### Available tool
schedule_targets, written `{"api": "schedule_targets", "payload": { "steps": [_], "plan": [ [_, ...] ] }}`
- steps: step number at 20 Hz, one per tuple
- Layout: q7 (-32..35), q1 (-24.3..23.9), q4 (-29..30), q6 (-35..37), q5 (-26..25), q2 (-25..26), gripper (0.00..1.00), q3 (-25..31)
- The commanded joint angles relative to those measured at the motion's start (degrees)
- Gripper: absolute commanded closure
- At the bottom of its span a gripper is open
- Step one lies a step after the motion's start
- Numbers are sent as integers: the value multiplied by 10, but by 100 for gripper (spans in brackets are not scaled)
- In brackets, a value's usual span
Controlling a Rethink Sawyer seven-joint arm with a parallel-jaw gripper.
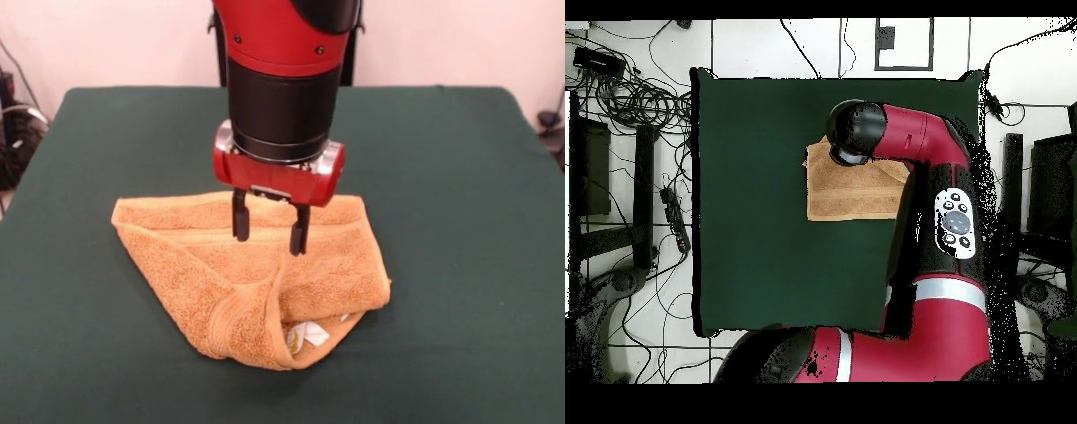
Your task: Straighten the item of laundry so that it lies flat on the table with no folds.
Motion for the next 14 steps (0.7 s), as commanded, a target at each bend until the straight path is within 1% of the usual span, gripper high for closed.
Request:
{"api": "schedule_targets", "payload": {
  "steps": [1,9,14],
  "plan": [
    [82,26,92,-53,25,27,0,59],
    [102,39,89,-105,24,51,0,52],
    [118,54,65,-128,14,72,0,28]
  ]
}}
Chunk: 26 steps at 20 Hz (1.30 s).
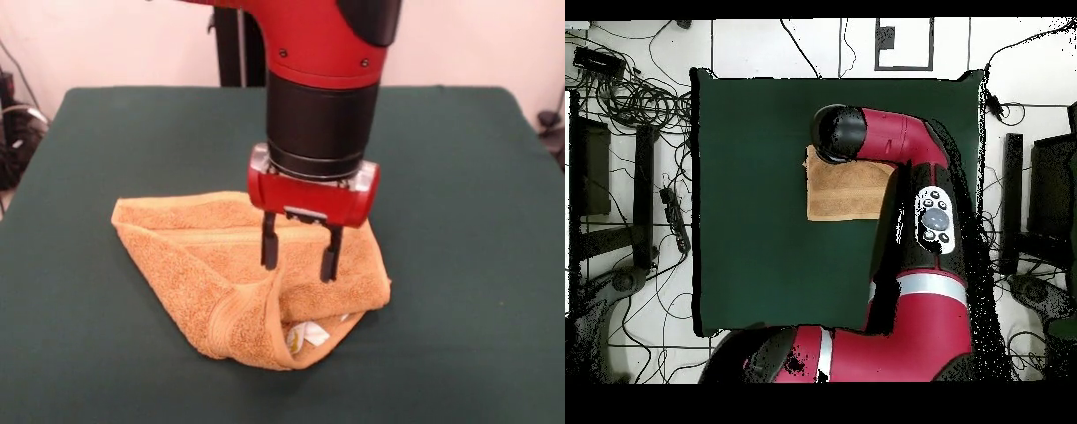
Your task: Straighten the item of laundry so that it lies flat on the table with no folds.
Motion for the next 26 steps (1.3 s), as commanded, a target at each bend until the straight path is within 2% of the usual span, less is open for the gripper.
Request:
{"api": "schedule_targets", "payload": {
  "steps": [1,7,14,21,26],
  "plan": [
    [117,34,51,-42,9,69,0,23],
    [123,48,22,-4,9,90,0,-8],
    [193,95,-23,34,0,115,0,-118],
    [164,73,-51,6,9,146,0,-143],
    [125,38,-108,-25,-6,179,0,-152]
  ]
}}
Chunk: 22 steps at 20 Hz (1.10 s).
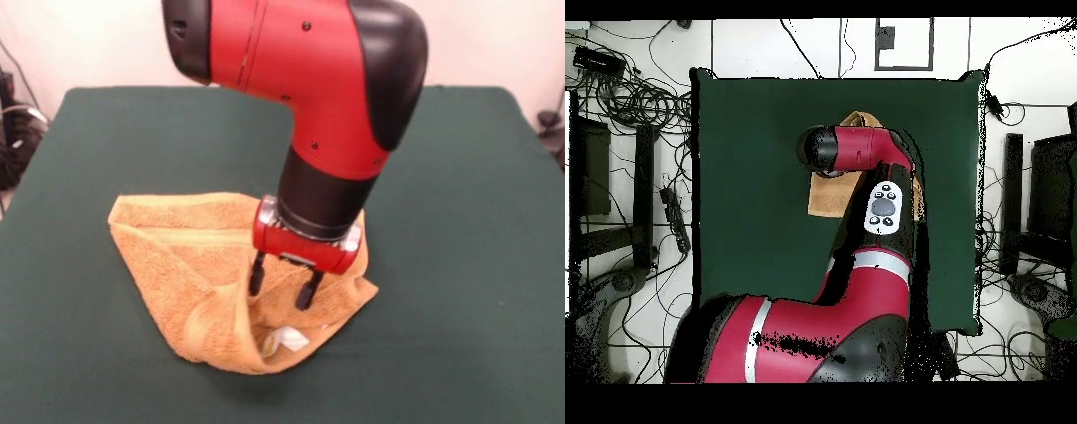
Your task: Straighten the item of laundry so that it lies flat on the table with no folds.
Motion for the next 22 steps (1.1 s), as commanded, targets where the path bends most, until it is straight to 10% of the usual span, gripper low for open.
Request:
{"api": "schedule_targets", "payload": {
  "steps": [1,15,18,22],
  "plan": [
    [95,-43,-44,-13,-10,57,0,-20],
    [-22,-121,0,-153,-1,9,0,137],
    [-103,-138,-3,-73,-6,-8,0,172],
    [-18,-64,-48,222,-16,-45,0,9]
  ]
}}
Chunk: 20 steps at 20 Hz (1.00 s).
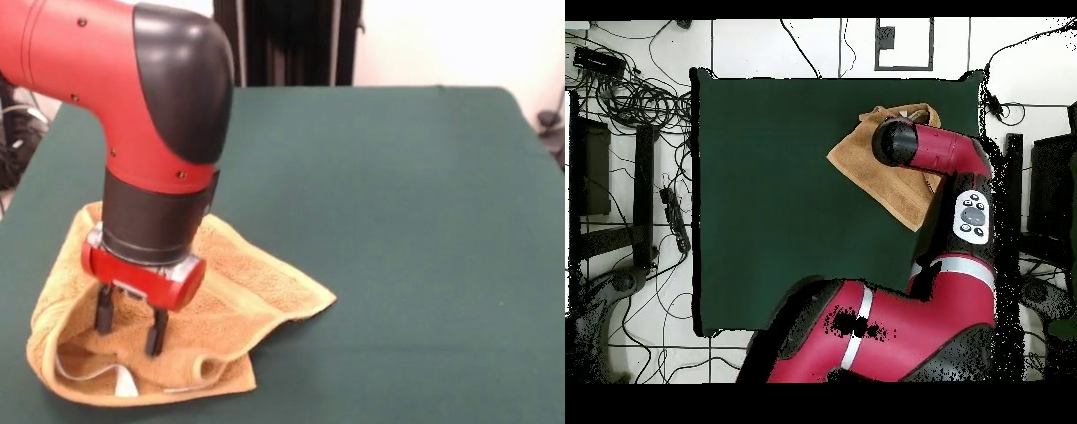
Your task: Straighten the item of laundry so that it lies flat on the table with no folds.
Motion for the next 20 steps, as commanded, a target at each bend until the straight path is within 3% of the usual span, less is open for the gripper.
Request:
{"api": "schedule_targets", "payload": {
  "steps": [1,4,7,14,20],
  "plan": [
    [6,77,-27,342,-16,-56,0,-63],
    [60,107,-63,462,-24,-64,0,-134],
    [60,104,-81,526,-21,-71,0,-134],
    [82,96,-57,453,-12,-80,0,-98],
    [99,93,15,384,19,-88,0,-55]
  ]
}}
